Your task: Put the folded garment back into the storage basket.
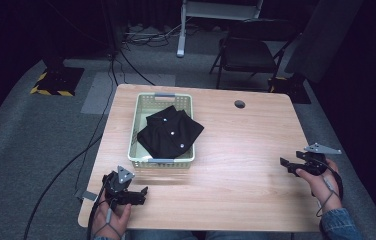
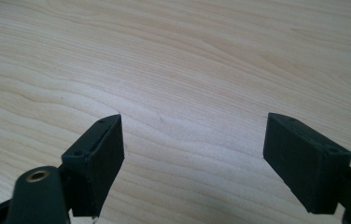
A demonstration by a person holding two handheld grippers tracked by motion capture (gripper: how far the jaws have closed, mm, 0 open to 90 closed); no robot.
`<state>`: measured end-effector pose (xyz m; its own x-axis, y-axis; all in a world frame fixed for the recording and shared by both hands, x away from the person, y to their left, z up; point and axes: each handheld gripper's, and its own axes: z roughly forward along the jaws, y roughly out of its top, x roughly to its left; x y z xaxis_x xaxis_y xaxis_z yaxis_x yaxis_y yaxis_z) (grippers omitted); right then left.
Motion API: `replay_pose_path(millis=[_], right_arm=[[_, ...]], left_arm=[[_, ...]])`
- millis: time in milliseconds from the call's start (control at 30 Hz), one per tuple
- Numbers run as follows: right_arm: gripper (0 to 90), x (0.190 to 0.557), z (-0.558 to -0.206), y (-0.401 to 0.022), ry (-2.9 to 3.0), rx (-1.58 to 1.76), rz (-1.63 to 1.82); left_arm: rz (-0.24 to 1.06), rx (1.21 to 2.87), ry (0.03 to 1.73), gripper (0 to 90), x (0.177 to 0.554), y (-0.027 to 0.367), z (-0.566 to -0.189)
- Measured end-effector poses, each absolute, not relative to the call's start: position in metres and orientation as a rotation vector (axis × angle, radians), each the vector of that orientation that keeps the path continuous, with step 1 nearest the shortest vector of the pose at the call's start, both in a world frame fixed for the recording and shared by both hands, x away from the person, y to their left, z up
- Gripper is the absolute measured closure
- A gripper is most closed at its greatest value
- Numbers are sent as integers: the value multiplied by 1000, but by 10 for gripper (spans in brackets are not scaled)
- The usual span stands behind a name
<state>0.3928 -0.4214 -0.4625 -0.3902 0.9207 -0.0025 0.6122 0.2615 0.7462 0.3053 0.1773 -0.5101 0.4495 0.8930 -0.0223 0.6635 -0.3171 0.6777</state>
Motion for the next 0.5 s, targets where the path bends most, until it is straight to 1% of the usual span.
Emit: replay_pose_path(millis=[500], right_arm=[[197,381,-484,-429,2121,1400,879]], left_arm=[[480,2083,1297,3,305,177,-510]])
